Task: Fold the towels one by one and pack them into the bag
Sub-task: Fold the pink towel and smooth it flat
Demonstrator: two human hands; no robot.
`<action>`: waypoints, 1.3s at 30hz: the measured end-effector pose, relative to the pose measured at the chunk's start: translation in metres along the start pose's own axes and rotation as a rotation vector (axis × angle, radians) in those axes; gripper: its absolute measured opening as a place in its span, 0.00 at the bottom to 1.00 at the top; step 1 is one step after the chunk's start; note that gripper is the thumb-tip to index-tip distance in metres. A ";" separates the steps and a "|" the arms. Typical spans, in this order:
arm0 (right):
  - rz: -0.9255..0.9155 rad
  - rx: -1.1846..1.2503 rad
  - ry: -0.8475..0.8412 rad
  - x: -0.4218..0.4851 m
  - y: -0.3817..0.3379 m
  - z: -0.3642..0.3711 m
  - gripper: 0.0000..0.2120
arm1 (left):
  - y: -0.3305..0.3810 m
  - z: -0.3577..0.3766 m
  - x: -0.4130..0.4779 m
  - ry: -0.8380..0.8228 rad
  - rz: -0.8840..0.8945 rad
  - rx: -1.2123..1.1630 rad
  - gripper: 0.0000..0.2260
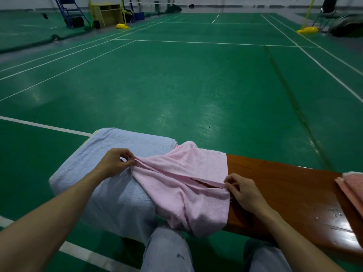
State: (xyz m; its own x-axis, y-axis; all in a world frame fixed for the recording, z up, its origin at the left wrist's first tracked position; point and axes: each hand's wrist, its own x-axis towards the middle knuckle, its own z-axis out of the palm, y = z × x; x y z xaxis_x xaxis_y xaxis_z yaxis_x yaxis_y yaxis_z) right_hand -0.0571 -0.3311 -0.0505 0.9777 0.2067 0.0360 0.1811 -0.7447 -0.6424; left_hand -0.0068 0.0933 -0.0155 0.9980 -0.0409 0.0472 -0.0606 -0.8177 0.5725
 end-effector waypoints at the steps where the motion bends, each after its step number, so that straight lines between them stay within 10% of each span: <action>1: 0.000 0.016 -0.002 -0.001 0.001 -0.001 0.06 | 0.002 0.001 0.000 0.001 0.001 -0.002 0.05; 29: -0.011 0.033 -0.163 -0.009 -0.005 -0.012 0.18 | 0.001 -0.007 0.001 0.019 -0.002 0.027 0.05; 39: 0.120 0.169 0.054 -0.010 -0.011 -0.023 0.11 | 0.013 -0.013 -0.003 0.061 -0.040 -0.022 0.10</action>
State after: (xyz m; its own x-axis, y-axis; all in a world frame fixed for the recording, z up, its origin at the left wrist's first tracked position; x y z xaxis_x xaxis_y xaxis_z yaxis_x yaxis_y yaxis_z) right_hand -0.0665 -0.3397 -0.0265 0.9963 0.0850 -0.0104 0.0470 -0.6441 -0.7635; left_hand -0.0108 0.0898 0.0025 0.9969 0.0274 0.0736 -0.0216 -0.8053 0.5925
